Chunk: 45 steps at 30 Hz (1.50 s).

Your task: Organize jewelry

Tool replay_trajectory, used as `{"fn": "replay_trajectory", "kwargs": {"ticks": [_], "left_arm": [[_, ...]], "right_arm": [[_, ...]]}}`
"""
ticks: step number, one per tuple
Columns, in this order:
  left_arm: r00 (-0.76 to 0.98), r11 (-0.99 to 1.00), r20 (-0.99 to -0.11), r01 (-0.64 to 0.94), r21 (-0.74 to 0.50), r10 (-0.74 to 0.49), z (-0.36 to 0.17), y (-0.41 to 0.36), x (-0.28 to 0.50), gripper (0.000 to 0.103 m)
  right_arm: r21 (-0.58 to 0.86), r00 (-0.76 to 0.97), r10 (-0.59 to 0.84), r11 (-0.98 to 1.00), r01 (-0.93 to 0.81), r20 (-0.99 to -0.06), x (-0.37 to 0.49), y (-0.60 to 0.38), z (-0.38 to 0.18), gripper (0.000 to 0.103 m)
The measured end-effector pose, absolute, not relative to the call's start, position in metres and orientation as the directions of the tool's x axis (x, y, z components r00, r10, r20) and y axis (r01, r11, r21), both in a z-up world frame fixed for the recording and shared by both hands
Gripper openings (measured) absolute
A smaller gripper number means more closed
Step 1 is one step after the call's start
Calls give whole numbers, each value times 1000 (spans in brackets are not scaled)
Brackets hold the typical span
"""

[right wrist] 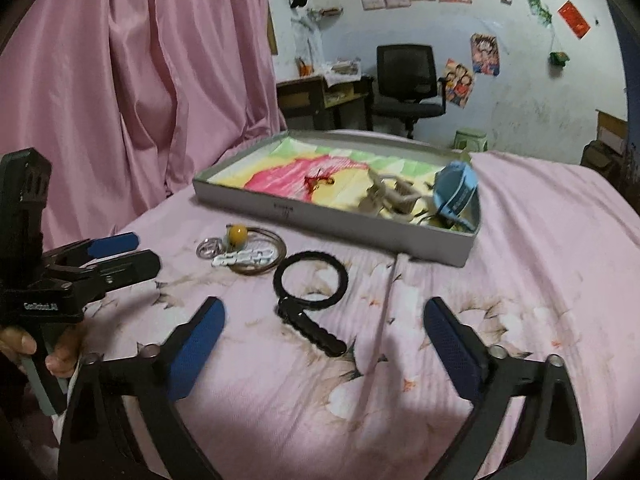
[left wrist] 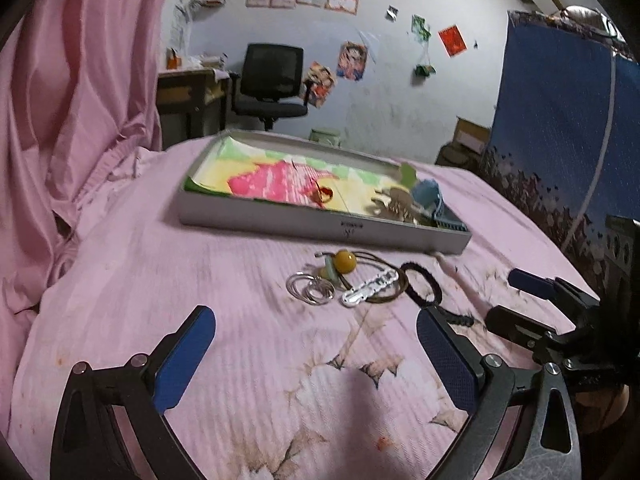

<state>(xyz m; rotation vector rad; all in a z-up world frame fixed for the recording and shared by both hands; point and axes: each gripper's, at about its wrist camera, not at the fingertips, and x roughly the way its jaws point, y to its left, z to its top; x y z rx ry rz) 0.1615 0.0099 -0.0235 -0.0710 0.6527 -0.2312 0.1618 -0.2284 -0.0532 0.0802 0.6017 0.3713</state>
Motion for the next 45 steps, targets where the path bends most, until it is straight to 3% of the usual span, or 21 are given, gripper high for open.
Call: {"fn": "replay_trajectory", "kwargs": {"ticks": [2,9,11,15,22,32,45], "left_arm": [[748,969,-615,204,-142,-247,-28,9,168,89],[695,957,-660,238,-166,-287,-35,11,190,73],[681,956,-673,234,-174,-289,-37,13,197,64],[664,955,-687,225,-192,-295,-38,16,212,58],[624,958,-731,241,-155,-275,-44,6,231,47],[655,966,-719,244,-90,-233,-44,0,220,30],[706,964,-680,266,-7,-199,-39,-10,202,28]], "right_arm": [[192,731,378,925,-329,-568,169,-225,-59,78],[216,657,400,913,-346,-639,185,-214,-74,57],[215,647,396,914,-344,-652,188,-210,-77,51],[222,637,395,915,-337,-662,191,-208,-79,44],[220,624,392,915,-337,-676,194,-203,-83,41],[224,620,391,916,-332,-681,197,-201,-83,41],[226,617,392,916,-332,-682,198,-201,-84,41]]}}
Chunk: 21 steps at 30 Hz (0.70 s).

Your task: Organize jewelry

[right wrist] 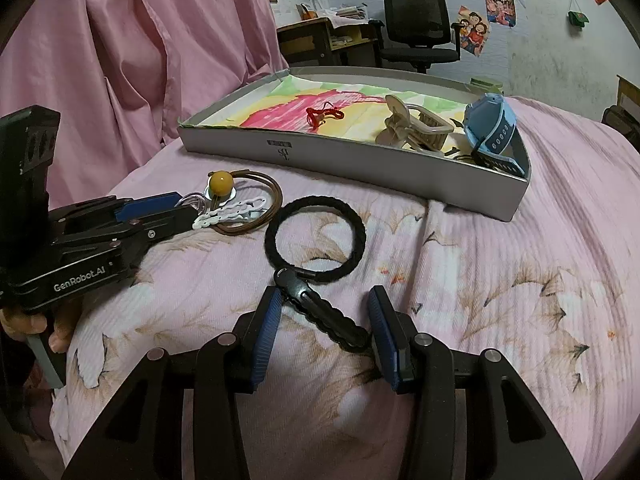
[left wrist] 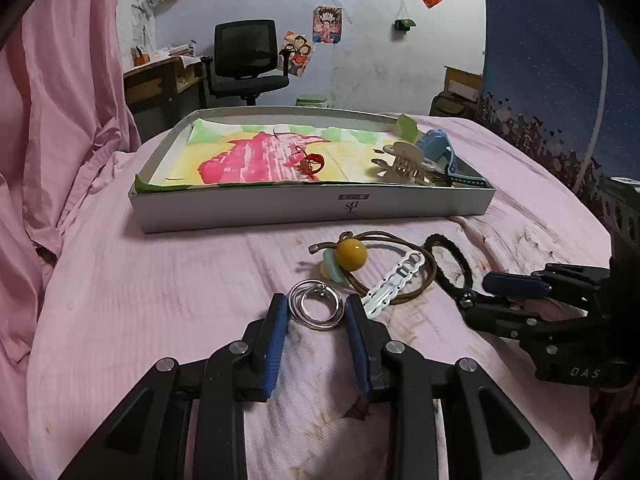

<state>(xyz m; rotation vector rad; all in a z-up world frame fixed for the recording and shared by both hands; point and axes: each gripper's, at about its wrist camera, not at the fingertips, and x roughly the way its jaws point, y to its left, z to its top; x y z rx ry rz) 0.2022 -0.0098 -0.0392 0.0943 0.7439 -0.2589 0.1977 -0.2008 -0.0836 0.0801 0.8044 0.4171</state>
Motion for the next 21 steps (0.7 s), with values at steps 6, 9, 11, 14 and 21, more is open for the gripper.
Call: {"fn": "replay_trajectory", "kwargs": {"ticks": [6,9,11,14,21], "left_arm": [[723,968,-660,251,-25,-205,-39,-5,187,9],[721,967,-660,251,-36,-211,-39,-3,184,9],[721,967,-660,253,-33,-211,-40,-2,183,7],[722,965,-656,258,-39,-219,-40,-2,180,5],[739,965,-635,257,-45,-226,-37,-2,172,3]], "right_arm": [[235,604,406,909,-344,-686,194,-200,-86,23],[225,597,411,904,-363,-689,190,-195,-86,16],[226,595,414,903,-366,-689,190,-194,-86,14],[239,596,425,899,-368,-681,188,-196,-86,12],[249,607,446,890,-383,-658,183,-197,-81,11]]}}
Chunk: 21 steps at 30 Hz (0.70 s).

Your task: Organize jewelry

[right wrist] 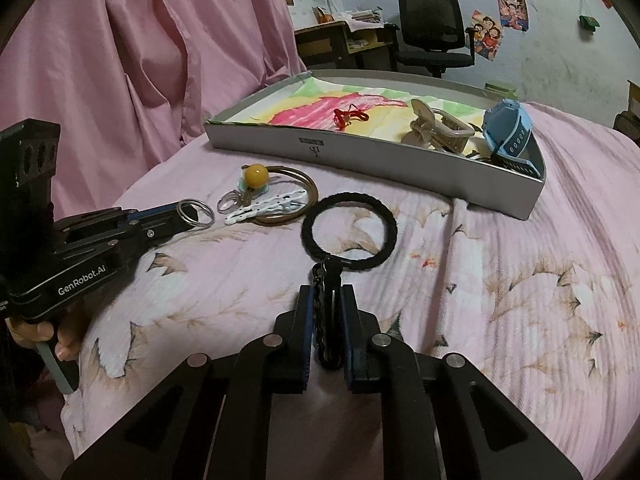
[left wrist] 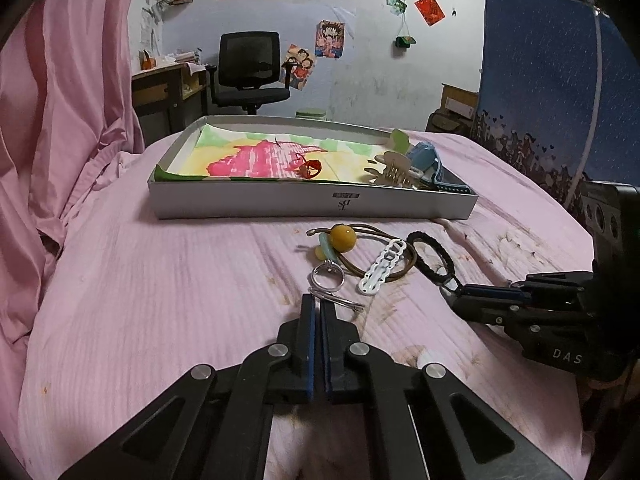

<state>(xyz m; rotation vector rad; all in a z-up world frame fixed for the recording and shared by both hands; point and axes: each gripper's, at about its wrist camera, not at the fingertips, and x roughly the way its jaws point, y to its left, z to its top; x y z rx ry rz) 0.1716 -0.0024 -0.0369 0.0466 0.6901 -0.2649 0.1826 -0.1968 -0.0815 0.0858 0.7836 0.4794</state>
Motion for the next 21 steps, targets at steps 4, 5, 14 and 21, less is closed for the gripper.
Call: {"fn": "replay_trajectory", "kwargs": {"ticks": [4,5,14,21], "left_arm": [[735,962,-633,267,-60,-244,-37,-2,170,3],[727,961,-639,266,-75,-251,-37,0,171,3],[696,933,-627,323,-160,-349,-37,1,165,48],[661,944,-692,315,-97,-291,-43,-12,182,48]], "right_arm": [[258,605,451,888,-382,-657,183,-198,-82,12],[259,604,451,888,-381,-657,183,-199,-82,11],[267,595,450,889,-373,-666,187,-199,-85,12],[271,593,449,890,-367,-668,188,-202,-88,12]]}}
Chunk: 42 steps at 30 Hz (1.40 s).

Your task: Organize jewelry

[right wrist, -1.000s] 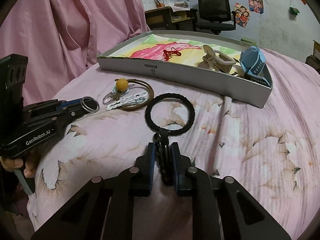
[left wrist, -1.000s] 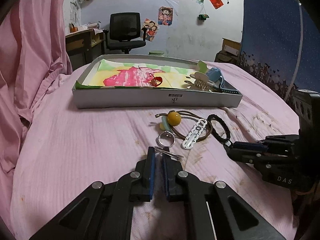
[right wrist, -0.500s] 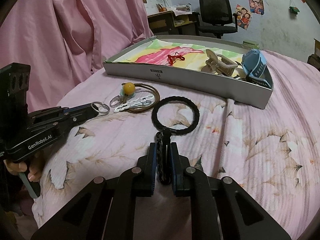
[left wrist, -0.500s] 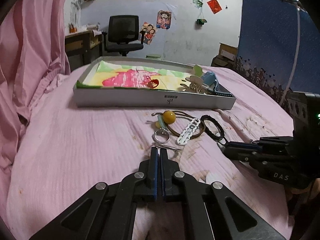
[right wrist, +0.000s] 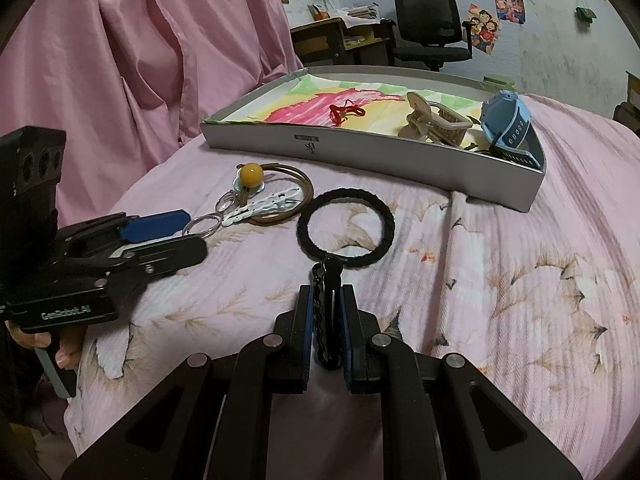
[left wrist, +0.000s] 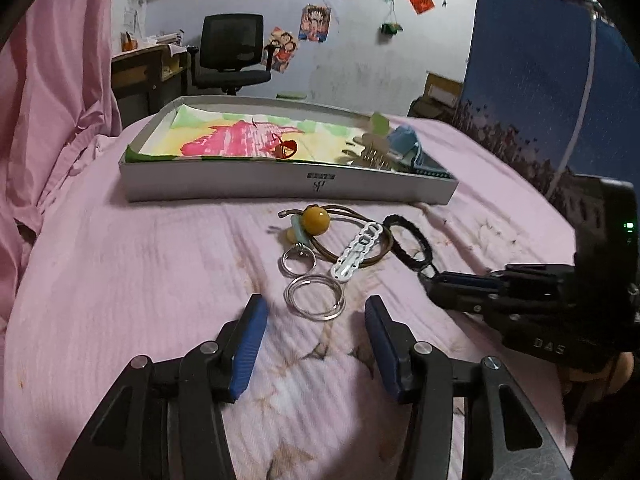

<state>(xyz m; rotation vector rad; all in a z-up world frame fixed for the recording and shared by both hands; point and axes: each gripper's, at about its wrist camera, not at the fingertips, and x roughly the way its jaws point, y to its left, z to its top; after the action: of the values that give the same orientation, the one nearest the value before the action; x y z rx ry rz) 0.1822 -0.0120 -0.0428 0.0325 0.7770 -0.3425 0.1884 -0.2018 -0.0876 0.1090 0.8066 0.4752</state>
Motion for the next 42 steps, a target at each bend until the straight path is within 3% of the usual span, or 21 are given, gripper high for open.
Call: {"fn": "replay_trajectory", "kwargs": {"ticks": [3,7,18,36,42], "left_arm": [[652,948,-711,312,-68,-265,-43,-17,189,45],[648,952,-719,300,-63,-252,-43,-16,193,30],[720,954,-646,295,-44,-252,-32,-15,168,29],[920,983,-353,185,3,-172,34,-25,185,29],[939,986,-304,168,4,-158,44,-33,225,29]], "right_arm": [[273,592,448,890,-364,-670,190,-201,-89,12],[273,592,447,890,-364,-671,190,-201,-89,12],[284,639,475,879,-383,-605,182,-205,-77,11],[230,886,411,903,-362,-217,203,-221,10,11],[237,905,383,911,-338,-184,241,-227,18,11]]}}
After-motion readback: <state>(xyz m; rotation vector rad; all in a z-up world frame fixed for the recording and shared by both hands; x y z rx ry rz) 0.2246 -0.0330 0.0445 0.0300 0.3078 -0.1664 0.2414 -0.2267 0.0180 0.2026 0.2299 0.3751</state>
